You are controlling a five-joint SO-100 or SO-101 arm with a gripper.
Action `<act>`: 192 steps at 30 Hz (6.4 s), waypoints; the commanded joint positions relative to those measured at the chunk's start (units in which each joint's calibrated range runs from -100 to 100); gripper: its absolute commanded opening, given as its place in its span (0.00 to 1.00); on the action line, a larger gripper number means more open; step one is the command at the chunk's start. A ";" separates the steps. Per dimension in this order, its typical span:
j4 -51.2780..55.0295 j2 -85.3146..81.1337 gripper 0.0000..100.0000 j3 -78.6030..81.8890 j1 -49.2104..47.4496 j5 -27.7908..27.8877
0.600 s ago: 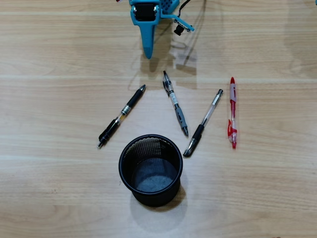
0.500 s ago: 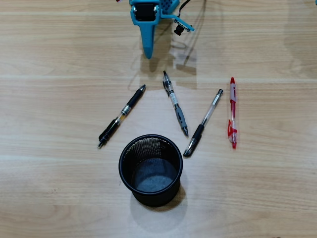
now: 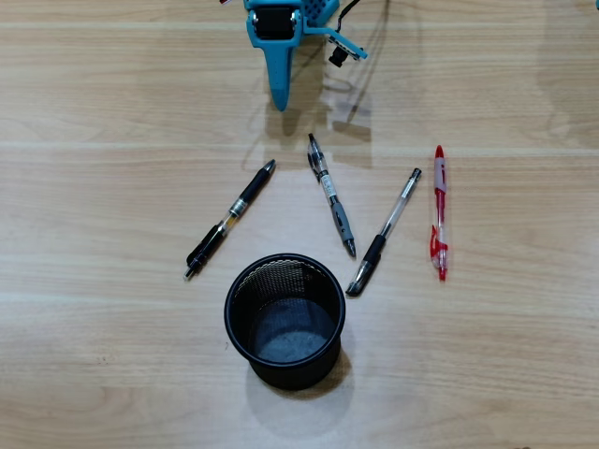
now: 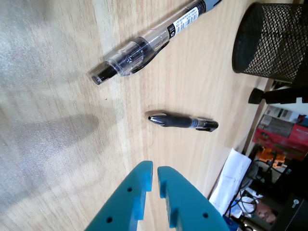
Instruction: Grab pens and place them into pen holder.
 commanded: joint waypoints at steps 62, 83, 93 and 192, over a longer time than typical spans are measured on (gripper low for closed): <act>0.58 -0.27 0.02 -22.73 0.81 -12.48; 23.91 13.59 0.02 -38.32 0.08 -49.20; 23.05 14.59 0.02 -37.06 0.08 -54.69; 4.97 124.97 0.02 -106.91 13.15 -55.15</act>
